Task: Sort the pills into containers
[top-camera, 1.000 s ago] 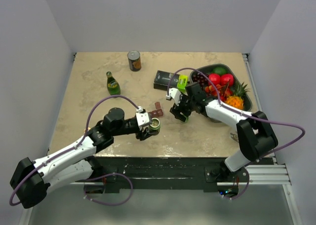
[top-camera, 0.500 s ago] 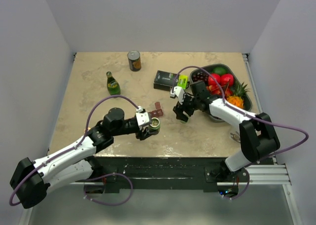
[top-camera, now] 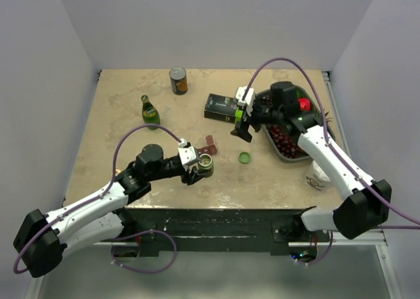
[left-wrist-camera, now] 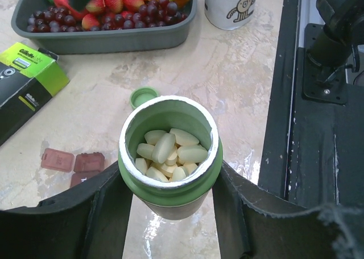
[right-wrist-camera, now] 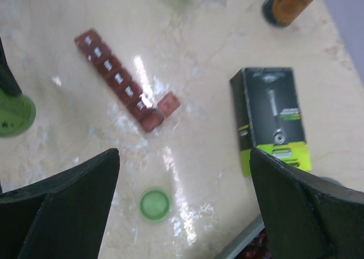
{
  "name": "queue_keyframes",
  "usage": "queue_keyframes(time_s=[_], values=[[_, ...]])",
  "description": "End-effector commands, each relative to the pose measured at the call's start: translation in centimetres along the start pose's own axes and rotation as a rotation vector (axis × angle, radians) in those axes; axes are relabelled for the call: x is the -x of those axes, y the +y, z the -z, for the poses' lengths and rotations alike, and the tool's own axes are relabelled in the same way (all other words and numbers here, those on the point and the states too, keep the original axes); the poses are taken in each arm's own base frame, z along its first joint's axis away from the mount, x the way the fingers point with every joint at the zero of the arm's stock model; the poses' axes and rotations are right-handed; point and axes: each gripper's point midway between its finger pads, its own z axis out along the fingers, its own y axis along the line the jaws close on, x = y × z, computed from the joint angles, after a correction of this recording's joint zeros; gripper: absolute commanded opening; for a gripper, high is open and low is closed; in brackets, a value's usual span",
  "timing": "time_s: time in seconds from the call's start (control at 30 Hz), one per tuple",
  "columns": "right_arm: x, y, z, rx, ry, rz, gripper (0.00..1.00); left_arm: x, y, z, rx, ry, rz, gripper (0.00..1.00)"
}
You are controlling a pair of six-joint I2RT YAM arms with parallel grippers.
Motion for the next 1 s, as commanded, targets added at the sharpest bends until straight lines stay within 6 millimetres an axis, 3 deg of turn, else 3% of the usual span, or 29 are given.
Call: queue_keyframes(time_s=[0.0,0.07,0.13,0.2,0.23,0.3,0.33,0.53,0.97], values=[[4.6,-1.8,-0.2,-0.018,-0.103,-0.150,0.99,3.5,0.9,0.1,0.041,-0.150,-0.007,0.00],[2.6,0.4,-2.5,0.195,-0.041,-0.173,0.99,3.7,1.1,0.1,0.049,-0.163,0.005,0.00],[2.2,3.7,-2.3,0.402,-0.070,-0.131,0.99,3.9,1.3,0.2,0.062,-0.171,0.013,0.00],[2.4,4.3,-2.2,0.417,-0.123,-0.044,0.99,4.0,1.3,0.4,0.075,-0.195,0.042,0.00],[1.0,5.4,-2.4,0.428,-0.118,-0.046,0.99,4.1,1.4,0.5,0.087,-0.206,0.056,0.00],[1.4,5.7,-1.8,0.389,-0.164,0.023,0.99,4.0,1.6,0.9,0.110,-0.230,0.065,0.00],[-0.2,6.7,-2.0,0.399,-0.151,0.002,0.99,4.0,1.8,1.0,0.124,-0.241,0.081,0.00],[-1.9,8.6,-1.6,0.402,-0.164,-0.003,0.99,3.9,2.6,1.0,0.157,-0.275,0.119,0.00],[-1.7,10.0,-1.3,0.452,-0.202,-0.028,0.99,3.7,2.8,0.2,0.155,-0.309,0.196,0.00]])
